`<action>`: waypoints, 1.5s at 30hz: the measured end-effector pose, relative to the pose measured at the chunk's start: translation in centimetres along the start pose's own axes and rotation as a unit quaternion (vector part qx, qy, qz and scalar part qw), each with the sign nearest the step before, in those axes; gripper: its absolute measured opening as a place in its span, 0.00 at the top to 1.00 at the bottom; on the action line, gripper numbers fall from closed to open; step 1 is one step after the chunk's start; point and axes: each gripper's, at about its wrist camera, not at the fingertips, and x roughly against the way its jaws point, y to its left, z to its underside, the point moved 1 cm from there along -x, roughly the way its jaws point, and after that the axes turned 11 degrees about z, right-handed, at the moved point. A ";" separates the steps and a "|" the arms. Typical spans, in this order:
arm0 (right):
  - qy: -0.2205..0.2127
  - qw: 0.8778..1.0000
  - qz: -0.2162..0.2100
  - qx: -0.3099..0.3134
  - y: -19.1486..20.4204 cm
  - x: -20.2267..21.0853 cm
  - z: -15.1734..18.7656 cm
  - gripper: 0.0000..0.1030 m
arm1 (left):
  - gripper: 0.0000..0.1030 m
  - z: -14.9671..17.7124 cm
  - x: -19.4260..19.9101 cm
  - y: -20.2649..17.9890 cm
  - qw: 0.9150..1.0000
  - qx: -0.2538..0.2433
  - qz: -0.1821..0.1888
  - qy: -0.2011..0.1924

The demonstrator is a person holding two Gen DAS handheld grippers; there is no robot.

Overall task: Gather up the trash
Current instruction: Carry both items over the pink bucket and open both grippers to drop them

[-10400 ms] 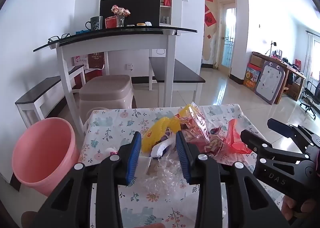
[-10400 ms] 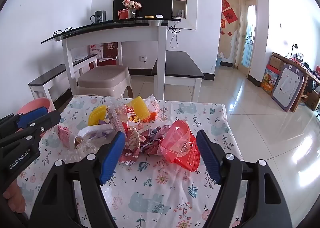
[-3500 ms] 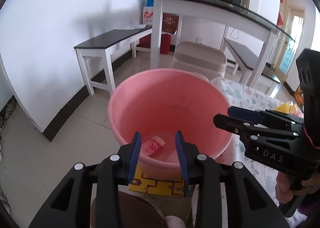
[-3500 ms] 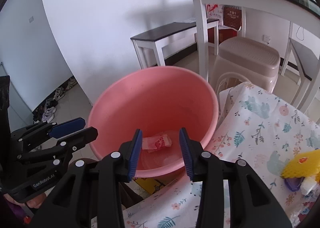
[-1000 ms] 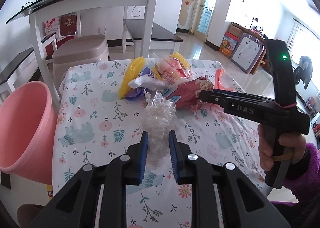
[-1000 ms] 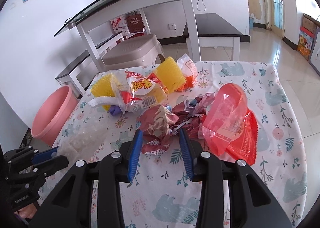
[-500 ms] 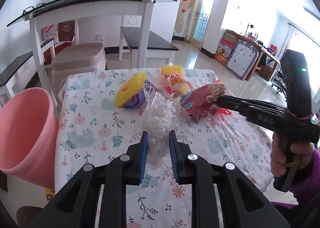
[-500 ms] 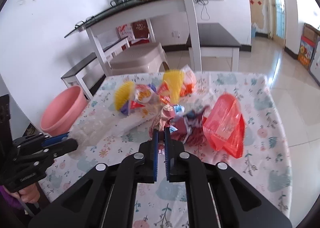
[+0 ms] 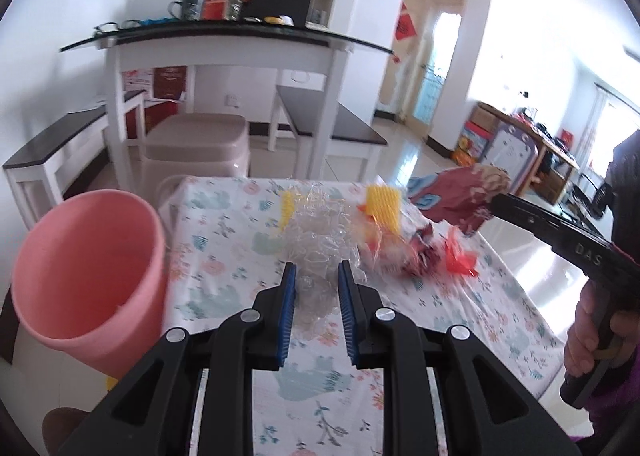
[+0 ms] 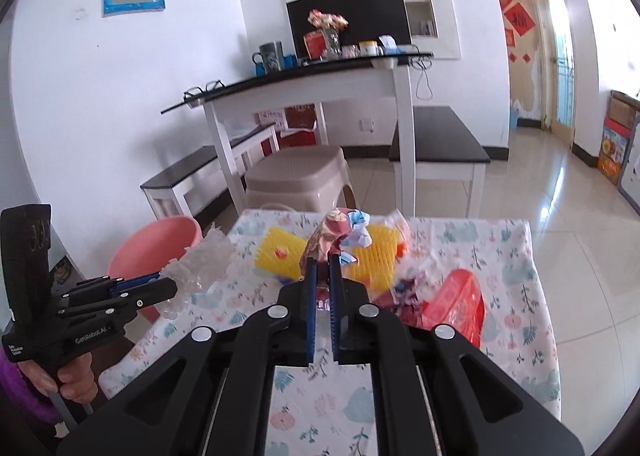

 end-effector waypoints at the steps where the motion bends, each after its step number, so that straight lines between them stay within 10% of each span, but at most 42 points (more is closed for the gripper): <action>1: -0.002 1.000 -0.003 0.002 0.3 0.0 -0.2 0.94 | 0.81 -0.1 0.3 0.4 1.000 0.003 -0.006 -0.006; 25: 0.020 0.982 -0.158 0.106 19.3 -9.4 -2.6 0.94 | 0.81 0.5 6.6 12.6 0.969 0.099 -0.219 -0.063; 45: 0.115 0.964 -0.181 0.154 26.0 -15.5 1.6 0.94 | 0.80 2.4 2.8 18.4 0.951 0.165 -0.262 0.016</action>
